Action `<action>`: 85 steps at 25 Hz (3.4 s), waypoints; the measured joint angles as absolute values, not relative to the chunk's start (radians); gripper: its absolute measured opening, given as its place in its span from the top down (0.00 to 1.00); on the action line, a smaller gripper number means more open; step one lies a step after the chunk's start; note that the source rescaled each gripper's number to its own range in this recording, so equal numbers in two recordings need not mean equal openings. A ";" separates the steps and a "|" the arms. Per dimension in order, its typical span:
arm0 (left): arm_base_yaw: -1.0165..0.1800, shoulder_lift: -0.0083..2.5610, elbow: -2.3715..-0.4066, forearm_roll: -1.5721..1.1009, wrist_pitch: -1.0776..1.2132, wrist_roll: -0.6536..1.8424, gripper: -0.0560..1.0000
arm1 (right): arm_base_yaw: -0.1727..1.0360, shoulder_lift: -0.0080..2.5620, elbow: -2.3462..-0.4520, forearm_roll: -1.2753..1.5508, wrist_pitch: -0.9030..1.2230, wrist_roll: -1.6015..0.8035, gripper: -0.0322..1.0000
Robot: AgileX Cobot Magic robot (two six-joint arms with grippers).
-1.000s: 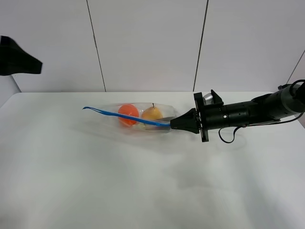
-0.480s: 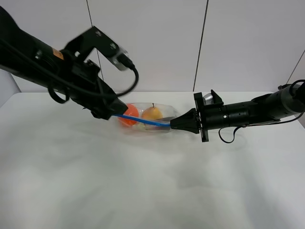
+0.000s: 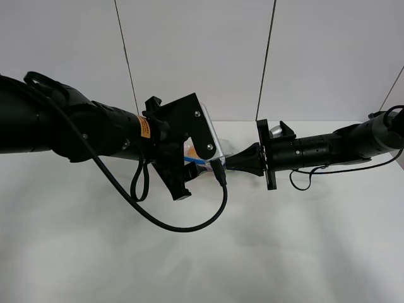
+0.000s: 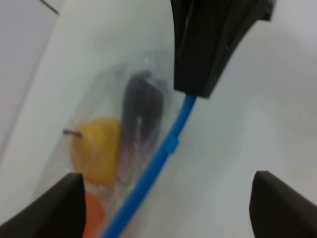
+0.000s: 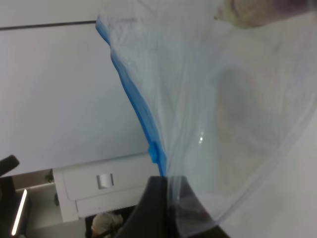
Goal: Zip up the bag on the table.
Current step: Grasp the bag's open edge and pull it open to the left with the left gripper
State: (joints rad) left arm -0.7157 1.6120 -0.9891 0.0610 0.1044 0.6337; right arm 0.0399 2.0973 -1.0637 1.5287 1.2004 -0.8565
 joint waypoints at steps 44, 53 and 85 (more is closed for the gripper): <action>-0.675 1.898 -0.982 0.009 -0.421 0.901 0.47 | 0.040 2.097 -1.064 1.630 1.205 -0.799 0.97; -0.669 1.898 -0.982 0.009 -0.370 0.901 0.61 | 0.040 2.097 -1.064 1.631 1.205 -0.799 0.97; -0.540 1.898 -0.982 0.019 -0.366 0.969 0.94 | 0.040 2.097 -1.064 1.657 1.197 -0.799 0.97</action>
State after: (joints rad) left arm -0.5396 1.8977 -0.9823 0.0185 -0.3657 0.9694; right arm 0.0399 2.0973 -1.0637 1.6573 1.1972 -0.7991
